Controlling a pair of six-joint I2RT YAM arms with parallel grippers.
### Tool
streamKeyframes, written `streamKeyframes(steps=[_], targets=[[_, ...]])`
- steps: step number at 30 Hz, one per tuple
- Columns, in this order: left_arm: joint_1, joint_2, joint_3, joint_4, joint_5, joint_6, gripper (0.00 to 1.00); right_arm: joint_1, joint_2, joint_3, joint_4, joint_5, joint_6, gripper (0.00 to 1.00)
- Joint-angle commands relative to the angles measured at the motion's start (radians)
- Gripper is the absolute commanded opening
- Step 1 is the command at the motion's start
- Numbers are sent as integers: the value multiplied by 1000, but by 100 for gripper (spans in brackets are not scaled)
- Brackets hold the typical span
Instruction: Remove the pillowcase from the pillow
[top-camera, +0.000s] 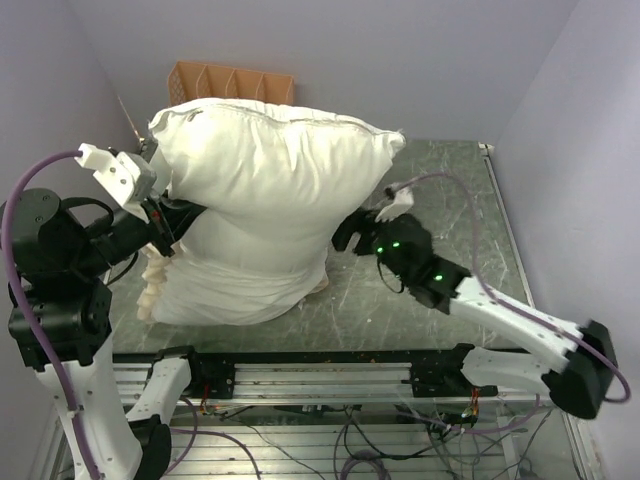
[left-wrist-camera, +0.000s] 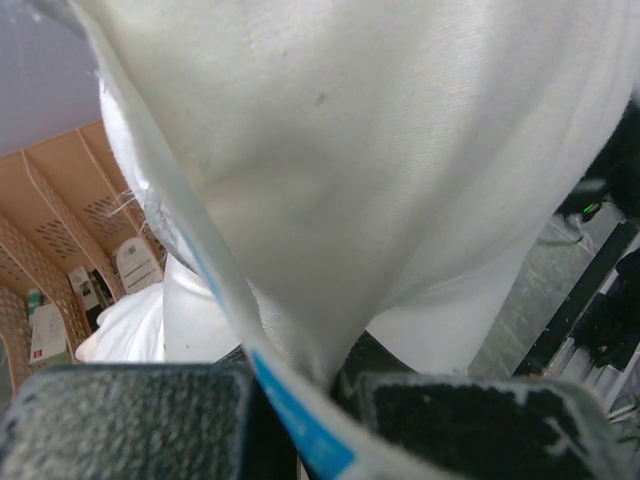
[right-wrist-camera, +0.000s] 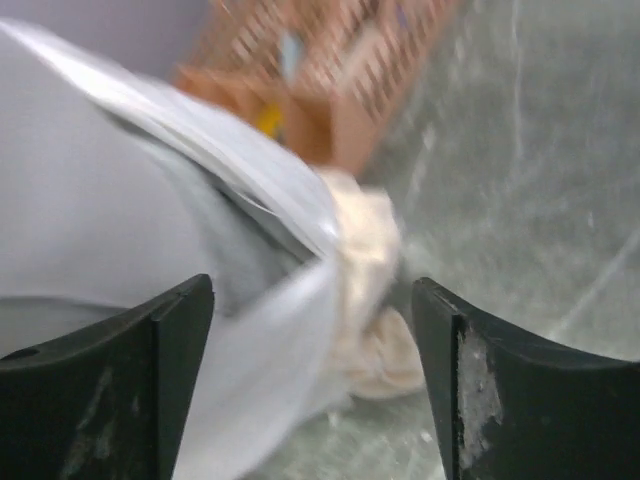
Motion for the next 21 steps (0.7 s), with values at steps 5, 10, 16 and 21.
streamKeyframes(steps=[5,10,16,21], targets=[[0,-38,-17,140,-33,20,7,2,-233,381,-229,-33,-208,100],[1,-55,-77,104,-21,75,7,2,-162,657,-281,-275,-323,100],[0,-65,-155,37,-7,164,7,1,-27,930,-333,-466,-447,100],[0,-57,-189,-2,39,181,7,11,131,1112,-405,-595,-522,100]])
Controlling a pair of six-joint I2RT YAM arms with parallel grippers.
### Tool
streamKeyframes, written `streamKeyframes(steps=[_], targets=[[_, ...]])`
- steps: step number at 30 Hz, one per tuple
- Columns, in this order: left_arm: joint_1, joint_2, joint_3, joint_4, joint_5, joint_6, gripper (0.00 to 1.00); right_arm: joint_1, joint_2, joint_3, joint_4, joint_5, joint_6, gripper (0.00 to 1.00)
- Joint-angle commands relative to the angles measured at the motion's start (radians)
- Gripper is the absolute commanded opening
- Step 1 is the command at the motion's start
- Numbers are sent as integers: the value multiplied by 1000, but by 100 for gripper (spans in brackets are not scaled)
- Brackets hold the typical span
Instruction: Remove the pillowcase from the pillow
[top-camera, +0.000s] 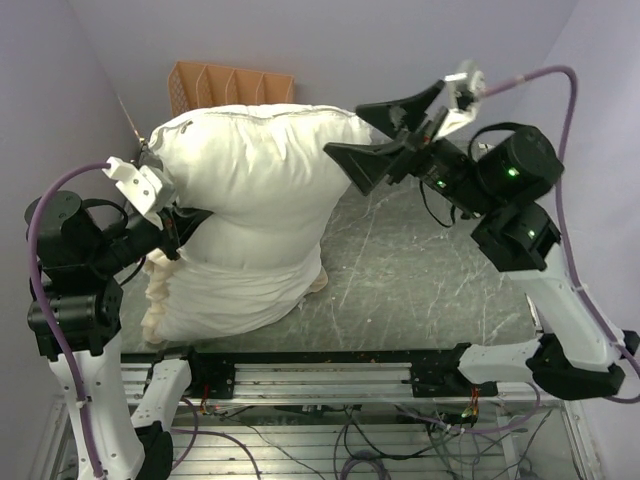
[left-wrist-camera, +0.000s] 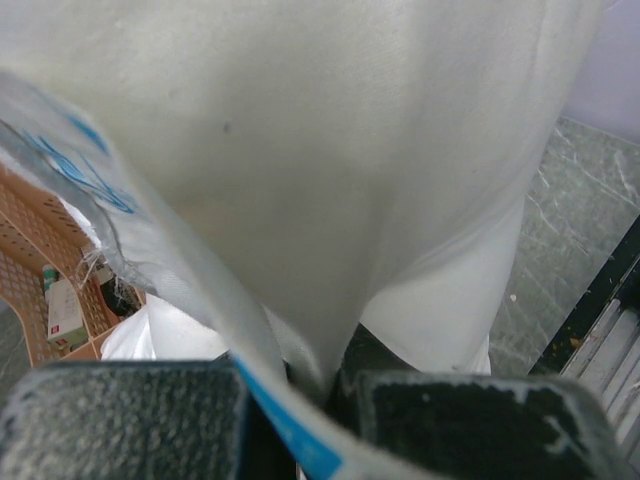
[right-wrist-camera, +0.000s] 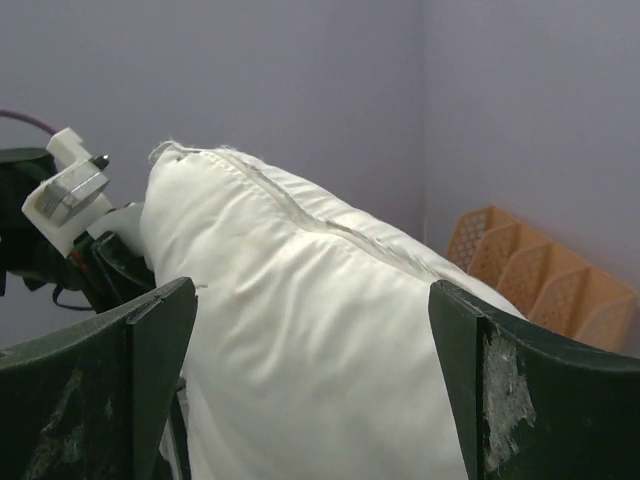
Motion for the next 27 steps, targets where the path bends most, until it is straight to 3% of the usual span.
streamKeyframes(steps=[1,6,12,17,22,25,27], targets=[[0,4,-25,-29,68,53,7,12,115,102,-86,-186,-111,100],[1,29,-29,-77,88,109,7,67,215,214,-107,-274,-195,100],[0,42,-47,-62,101,107,7,192,357,391,-249,-239,-331,100],[0,42,-26,-116,98,165,7,223,397,348,-338,-178,-420,100],[1,34,-2,-142,129,178,7,235,411,264,-336,10,-479,100],[0,33,12,-144,147,168,7,264,439,245,-329,146,-503,91],[0,31,18,-136,152,152,7,291,450,230,-305,246,-523,67]])
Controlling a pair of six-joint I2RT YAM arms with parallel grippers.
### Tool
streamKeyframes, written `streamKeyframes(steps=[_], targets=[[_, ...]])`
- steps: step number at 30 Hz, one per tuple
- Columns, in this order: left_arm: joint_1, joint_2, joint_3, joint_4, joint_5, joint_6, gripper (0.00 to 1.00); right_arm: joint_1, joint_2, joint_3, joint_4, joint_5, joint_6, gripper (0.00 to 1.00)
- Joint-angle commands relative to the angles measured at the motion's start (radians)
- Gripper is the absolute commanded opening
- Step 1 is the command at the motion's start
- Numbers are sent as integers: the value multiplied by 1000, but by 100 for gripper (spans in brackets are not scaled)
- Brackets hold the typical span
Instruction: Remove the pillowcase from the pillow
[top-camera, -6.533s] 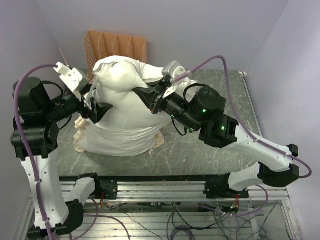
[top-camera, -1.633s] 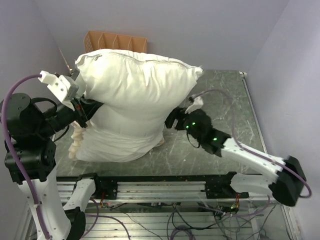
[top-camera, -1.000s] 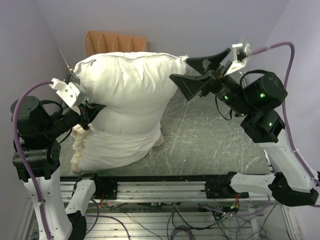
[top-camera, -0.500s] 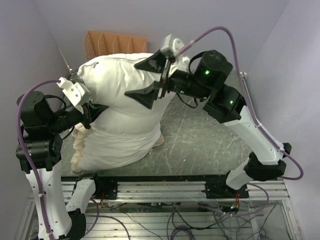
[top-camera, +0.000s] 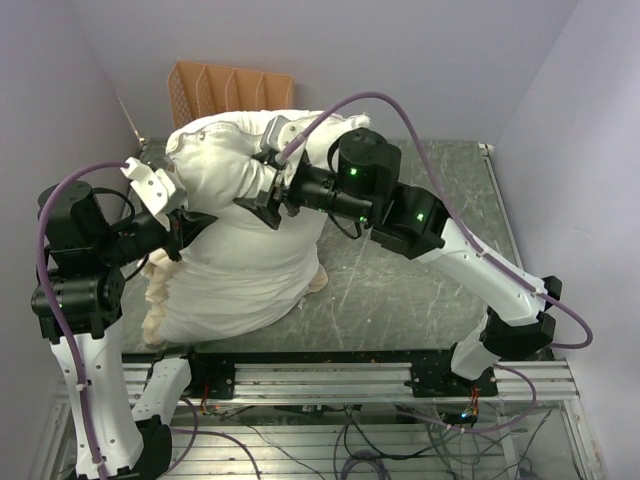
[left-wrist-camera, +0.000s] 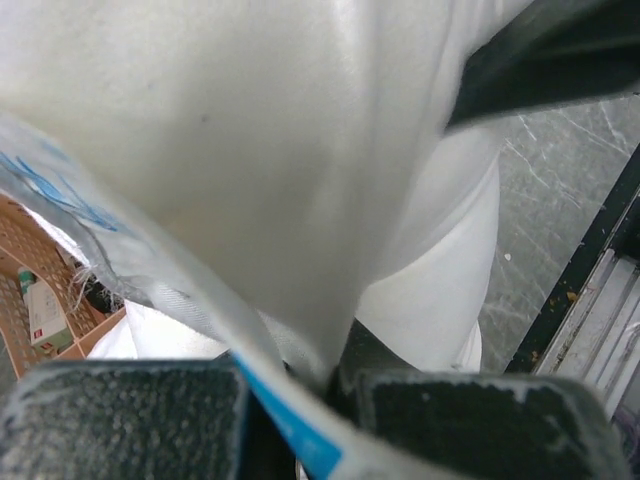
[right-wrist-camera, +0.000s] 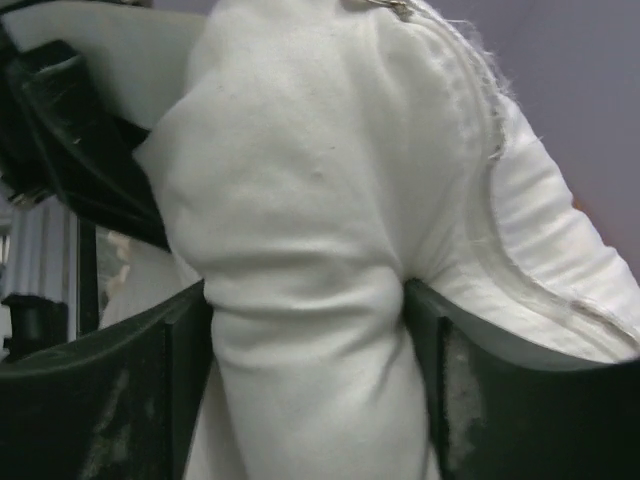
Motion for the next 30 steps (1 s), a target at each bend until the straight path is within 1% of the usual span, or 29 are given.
streamKeyframes(steps=[1,2,3,4,5,6,7,10,13,14,15,16,18,20,23,24,30], targets=[[0,-13,42,-42,78,-10,7,41,51,-52,-28,304,-44,46],[0,-14,46,-40,72,-13,13,42,49,-55,-1,385,-35,19],[1,-15,53,-44,65,-13,30,42,38,-61,35,442,-24,0],[1,-12,64,-62,51,8,51,38,16,-78,91,482,-15,0],[1,-6,80,-100,30,41,71,32,-13,-99,130,491,-10,0],[1,1,93,-139,11,78,89,25,-50,-128,169,480,-7,0],[0,8,105,-177,-20,112,98,11,-84,-152,200,459,-1,0],[0,40,122,-264,-154,176,100,-47,-178,-200,246,386,36,0],[0,61,109,-244,-354,164,100,-95,-252,-247,257,332,50,0],[1,59,101,-233,-406,170,100,-101,-276,-268,263,329,48,0],[0,52,92,-235,-427,188,100,-106,-297,-289,268,324,50,0],[0,42,82,-247,-424,212,100,-110,-318,-308,274,316,52,0],[0,22,57,-285,-365,260,99,-112,-346,-337,277,305,58,0],[1,12,24,-289,-331,282,97,-113,-359,-355,273,295,65,0],[0,14,-40,-207,-393,261,86,-113,-376,-375,269,272,75,0],[1,18,-61,-185,-397,267,83,-113,-381,-380,264,258,79,0],[0,74,-64,-85,-345,274,82,-113,-394,-387,243,191,101,0]])
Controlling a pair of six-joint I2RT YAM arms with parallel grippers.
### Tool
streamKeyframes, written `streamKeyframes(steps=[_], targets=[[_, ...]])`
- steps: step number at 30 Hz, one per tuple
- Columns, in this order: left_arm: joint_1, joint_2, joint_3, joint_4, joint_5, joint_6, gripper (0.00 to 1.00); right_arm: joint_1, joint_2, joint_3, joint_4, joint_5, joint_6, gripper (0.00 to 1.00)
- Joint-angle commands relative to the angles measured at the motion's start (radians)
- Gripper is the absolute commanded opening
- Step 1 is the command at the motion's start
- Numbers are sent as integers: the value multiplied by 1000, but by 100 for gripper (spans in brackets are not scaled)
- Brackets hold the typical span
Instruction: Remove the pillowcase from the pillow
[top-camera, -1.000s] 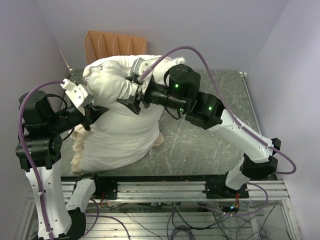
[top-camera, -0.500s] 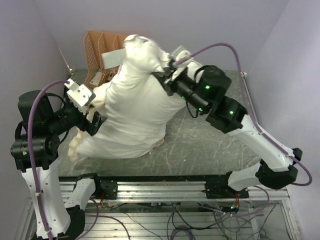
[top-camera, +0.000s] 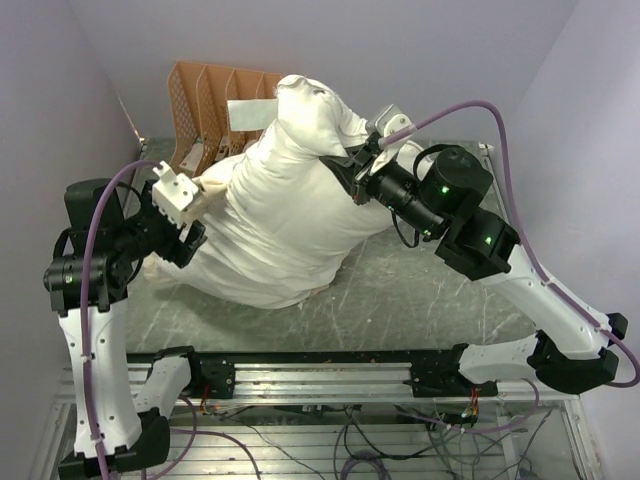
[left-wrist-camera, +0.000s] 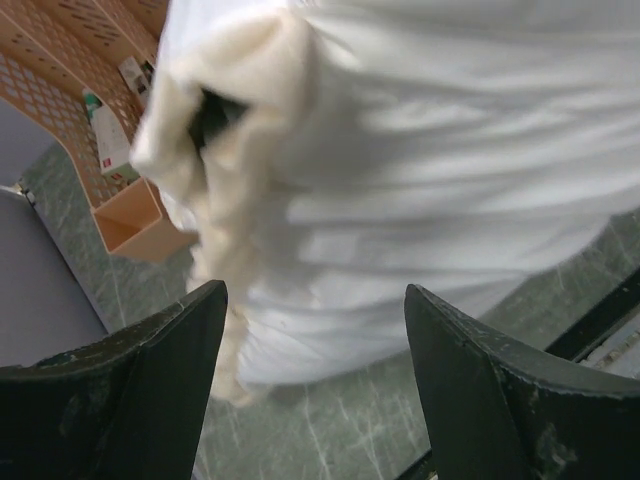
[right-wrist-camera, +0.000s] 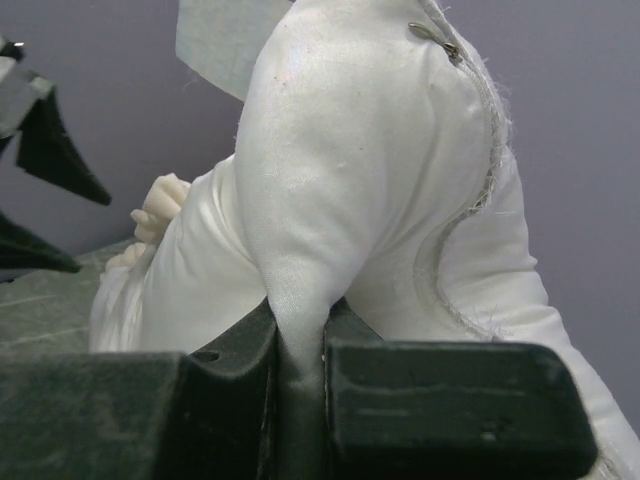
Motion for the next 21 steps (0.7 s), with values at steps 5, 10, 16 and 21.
streamKeyframes(steps=[5,10,16,21], targets=[[-1,97,0,54,80,121,71,4,-41,4,56,-100,52,0],[-1,46,-154,147,10,152,34,3,-55,-3,60,-119,75,0],[0,-3,-268,198,-72,192,7,2,-62,13,70,-25,87,0],[1,-54,-397,178,-235,312,7,-28,-94,-26,142,186,79,0]])
